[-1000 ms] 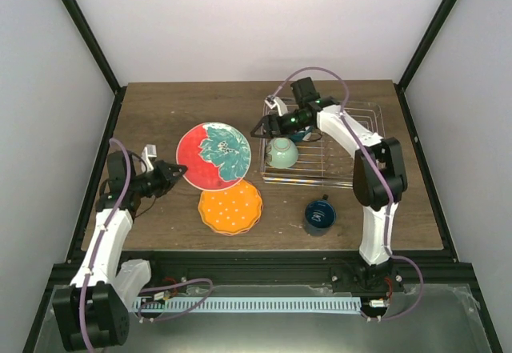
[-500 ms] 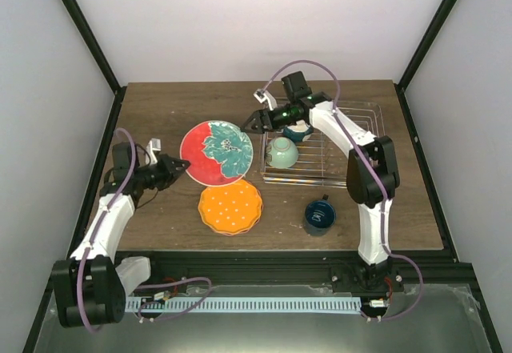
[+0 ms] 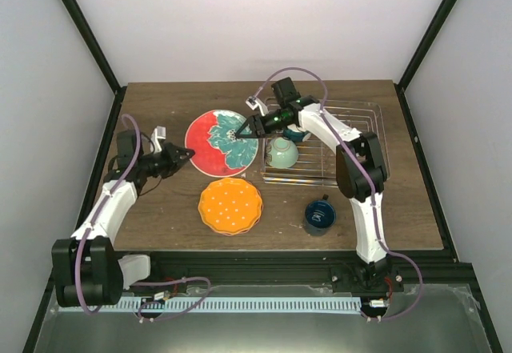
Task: Load the mixed dishes into the dish rack
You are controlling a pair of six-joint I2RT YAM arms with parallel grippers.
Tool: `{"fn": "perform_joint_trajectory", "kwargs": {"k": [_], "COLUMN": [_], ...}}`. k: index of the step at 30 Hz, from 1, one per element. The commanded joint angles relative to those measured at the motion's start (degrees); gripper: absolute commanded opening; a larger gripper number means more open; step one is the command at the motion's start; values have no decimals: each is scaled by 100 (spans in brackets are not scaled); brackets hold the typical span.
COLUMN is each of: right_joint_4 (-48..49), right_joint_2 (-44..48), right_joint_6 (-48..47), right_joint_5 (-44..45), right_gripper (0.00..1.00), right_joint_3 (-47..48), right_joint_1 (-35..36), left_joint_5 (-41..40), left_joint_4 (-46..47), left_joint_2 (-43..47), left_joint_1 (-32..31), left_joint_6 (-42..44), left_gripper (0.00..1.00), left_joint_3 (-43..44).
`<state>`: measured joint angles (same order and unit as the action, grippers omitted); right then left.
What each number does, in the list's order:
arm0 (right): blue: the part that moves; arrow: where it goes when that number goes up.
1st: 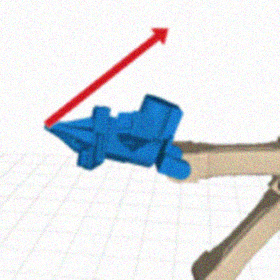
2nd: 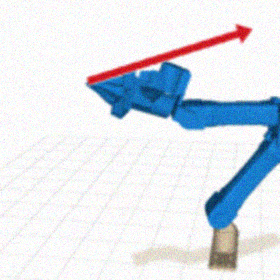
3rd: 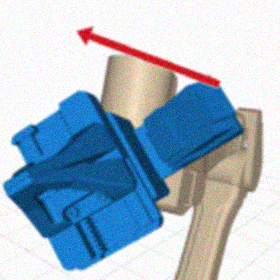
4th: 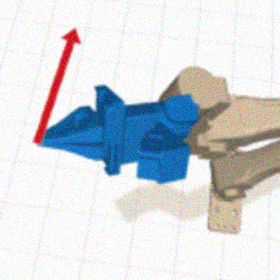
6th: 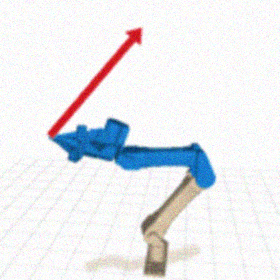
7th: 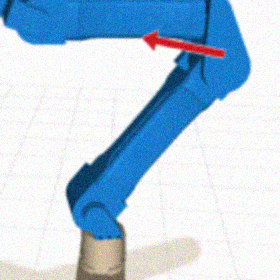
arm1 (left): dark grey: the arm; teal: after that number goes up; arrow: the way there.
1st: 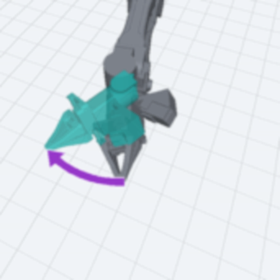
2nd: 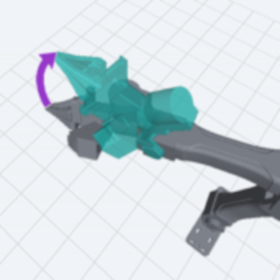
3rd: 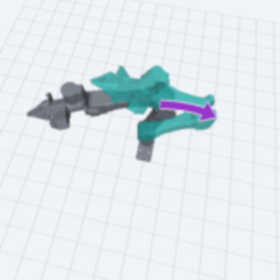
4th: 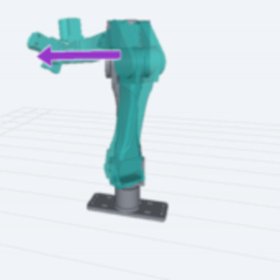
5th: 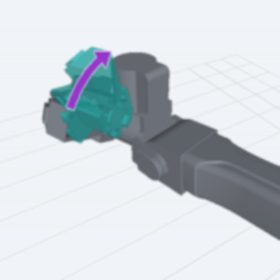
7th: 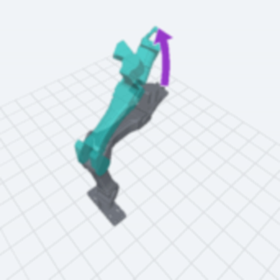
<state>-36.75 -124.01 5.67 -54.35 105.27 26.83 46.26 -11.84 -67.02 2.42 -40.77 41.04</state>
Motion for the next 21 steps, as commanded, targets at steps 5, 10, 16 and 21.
{"fn": "perform_joint_trajectory", "kwargs": {"k": [5, 10, 16, 21], "right_joint_4": [133, 105, 107, 135], "right_joint_2": [-60, -131, -218, -282], "right_joint_6": [-17, -22, 3, 50], "right_joint_5": [-426, -411, -410, -360], "right_gripper": [27, 7, 1, 1], "right_joint_3": [403, 512, 631, 810], "right_joint_1": [33, 33, 28, -1], "left_joint_5": [606, 627, 628, 666], "left_joint_4": [858, 835, 741, 693], "left_joint_2": [-247, -411, -527, -629], "left_joint_1": [-79, -83, -99, -93], "left_joint_6": [94, 154, 261, 333], "left_gripper": [0, 1, 12, 31], "left_joint_3": [485, 616, 727, 833]}}
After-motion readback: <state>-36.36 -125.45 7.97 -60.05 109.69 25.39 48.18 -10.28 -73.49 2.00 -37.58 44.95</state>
